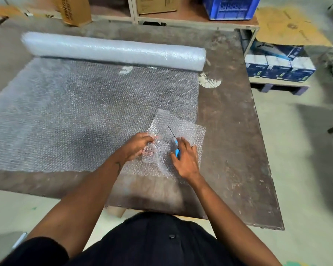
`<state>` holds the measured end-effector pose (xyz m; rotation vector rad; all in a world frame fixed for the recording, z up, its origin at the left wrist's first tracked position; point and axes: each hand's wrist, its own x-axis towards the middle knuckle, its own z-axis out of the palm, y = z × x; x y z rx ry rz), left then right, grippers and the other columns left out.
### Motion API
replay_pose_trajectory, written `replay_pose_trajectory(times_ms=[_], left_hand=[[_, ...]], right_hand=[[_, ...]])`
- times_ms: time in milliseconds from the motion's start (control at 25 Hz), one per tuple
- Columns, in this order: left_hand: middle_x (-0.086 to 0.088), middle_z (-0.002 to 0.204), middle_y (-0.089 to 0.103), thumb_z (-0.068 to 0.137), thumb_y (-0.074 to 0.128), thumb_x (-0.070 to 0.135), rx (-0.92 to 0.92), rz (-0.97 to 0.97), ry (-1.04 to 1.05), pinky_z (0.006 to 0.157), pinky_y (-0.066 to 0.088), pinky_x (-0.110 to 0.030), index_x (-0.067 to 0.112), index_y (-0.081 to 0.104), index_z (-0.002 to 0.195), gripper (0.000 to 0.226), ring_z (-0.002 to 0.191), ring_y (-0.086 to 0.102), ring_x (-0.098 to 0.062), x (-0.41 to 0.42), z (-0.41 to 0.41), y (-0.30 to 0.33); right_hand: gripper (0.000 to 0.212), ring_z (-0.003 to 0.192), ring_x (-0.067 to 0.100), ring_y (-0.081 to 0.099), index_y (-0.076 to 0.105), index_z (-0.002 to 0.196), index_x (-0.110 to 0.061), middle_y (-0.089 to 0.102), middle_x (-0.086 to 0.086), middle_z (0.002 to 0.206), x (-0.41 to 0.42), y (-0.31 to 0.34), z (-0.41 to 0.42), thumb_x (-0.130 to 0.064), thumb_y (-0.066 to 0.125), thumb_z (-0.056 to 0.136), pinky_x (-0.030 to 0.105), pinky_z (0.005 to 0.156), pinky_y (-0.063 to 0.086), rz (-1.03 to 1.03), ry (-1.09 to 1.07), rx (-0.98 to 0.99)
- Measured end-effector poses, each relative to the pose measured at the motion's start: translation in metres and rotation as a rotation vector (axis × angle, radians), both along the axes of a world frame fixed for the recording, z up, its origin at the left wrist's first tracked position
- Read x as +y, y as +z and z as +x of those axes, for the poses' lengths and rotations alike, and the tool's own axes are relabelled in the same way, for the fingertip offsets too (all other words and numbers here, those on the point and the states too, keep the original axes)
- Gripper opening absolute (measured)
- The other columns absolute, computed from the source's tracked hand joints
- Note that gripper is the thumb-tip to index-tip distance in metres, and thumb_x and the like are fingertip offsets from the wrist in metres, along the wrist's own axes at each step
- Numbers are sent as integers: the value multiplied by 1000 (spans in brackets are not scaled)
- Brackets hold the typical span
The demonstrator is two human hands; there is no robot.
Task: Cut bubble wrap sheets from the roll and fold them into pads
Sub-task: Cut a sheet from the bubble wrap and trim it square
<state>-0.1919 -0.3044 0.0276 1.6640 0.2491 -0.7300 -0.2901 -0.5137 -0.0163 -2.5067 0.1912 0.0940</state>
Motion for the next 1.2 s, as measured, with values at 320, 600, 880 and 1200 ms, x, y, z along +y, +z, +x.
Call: replay_pose_trajectory(times_ms=[320,600,880,1200], left_hand=[[-8,96,62,104,59,7,79,-175,81,59,56,-39,7,60,102,3,74,66,-18,18,-4,-10],[-5,125,60,103,61,9,54,-113,141,71,50,-38,19,59,111,14,87,57,-21,29,-9,-20],[-5,135,65,101,69,20,-112,104,-72,85,60,-39,16,52,149,51,108,66,-17,47,-9,-21],[-6,114,63,92,81,24,-502,552,-187,66,60,-34,18,48,142,60,81,68,-18,51,-16,-29]], right_hand=[[75,134,34,42,37,162,-22,29,5,172,12,12,2,-49,48,93,49,116,33,-74,-99,-78],[69,134,30,41,30,166,-26,22,4,175,11,8,6,-43,54,103,46,111,37,-176,-34,-18],[71,125,27,44,30,165,-25,26,4,174,-16,8,17,-47,54,103,43,101,42,-245,-3,-11],[67,126,31,46,31,165,-26,21,3,176,-43,5,21,-46,52,104,47,98,42,-267,174,-21]])
